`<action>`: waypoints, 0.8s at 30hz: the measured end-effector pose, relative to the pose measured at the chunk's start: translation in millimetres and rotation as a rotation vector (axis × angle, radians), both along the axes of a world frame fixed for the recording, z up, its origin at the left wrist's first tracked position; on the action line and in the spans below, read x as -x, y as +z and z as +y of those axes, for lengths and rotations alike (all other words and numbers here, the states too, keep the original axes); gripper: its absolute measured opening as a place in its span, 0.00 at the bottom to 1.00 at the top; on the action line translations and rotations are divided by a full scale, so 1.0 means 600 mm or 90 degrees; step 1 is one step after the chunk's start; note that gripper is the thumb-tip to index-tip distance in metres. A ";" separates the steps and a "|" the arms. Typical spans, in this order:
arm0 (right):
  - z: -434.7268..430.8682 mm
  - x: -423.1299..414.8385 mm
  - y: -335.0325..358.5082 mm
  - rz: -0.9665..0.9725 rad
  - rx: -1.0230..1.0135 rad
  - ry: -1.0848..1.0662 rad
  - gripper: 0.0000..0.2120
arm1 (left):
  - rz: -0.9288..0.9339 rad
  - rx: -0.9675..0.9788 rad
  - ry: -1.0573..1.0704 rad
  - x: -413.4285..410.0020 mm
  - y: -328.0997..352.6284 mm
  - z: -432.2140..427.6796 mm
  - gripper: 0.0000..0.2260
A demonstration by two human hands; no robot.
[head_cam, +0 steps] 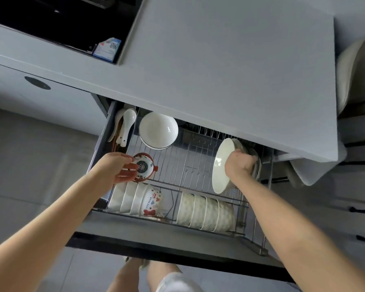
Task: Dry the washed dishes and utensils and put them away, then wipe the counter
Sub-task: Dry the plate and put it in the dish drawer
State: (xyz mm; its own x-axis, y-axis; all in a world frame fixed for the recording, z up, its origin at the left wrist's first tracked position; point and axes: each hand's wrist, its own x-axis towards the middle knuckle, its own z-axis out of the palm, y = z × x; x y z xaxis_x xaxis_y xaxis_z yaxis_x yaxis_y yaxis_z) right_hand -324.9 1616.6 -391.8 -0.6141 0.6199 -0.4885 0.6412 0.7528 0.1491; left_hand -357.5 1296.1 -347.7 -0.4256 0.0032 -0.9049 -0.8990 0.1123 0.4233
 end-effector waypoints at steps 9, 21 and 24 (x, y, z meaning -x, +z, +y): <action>0.010 0.007 -0.023 -0.115 -0.207 0.203 0.27 | 0.001 -0.005 0.003 0.000 -0.041 -0.005 0.05; 0.017 -0.001 -0.058 -0.106 -0.234 0.273 0.24 | -0.003 -0.006 -0.013 -0.013 -0.070 -0.008 0.05; 0.023 -0.007 -0.067 -0.100 -0.256 0.292 0.26 | -0.008 0.002 -0.025 -0.024 -0.077 -0.011 0.04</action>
